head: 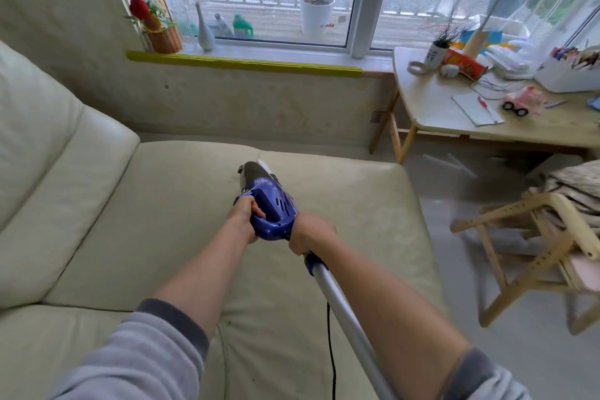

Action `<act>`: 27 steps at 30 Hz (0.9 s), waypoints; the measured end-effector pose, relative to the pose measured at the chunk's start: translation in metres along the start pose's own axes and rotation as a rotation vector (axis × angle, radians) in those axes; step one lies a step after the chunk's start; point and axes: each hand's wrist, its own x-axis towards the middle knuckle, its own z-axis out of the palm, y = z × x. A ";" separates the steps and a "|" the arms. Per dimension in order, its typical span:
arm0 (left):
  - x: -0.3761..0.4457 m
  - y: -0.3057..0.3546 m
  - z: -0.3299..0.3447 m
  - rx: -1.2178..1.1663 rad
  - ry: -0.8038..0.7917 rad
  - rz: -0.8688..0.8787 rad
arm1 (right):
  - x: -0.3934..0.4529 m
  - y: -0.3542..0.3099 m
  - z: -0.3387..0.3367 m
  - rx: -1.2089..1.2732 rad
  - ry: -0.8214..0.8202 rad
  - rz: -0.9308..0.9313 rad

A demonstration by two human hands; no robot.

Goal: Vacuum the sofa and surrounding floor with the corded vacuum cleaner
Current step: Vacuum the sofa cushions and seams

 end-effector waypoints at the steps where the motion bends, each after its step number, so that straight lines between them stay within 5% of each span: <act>1: -0.003 -0.002 0.002 0.003 0.003 0.001 | -0.001 0.003 0.000 0.001 0.001 0.004; 27: -0.107 -0.168 0.172 0.196 -0.168 -0.056 | -0.118 0.233 0.050 0.293 0.059 0.239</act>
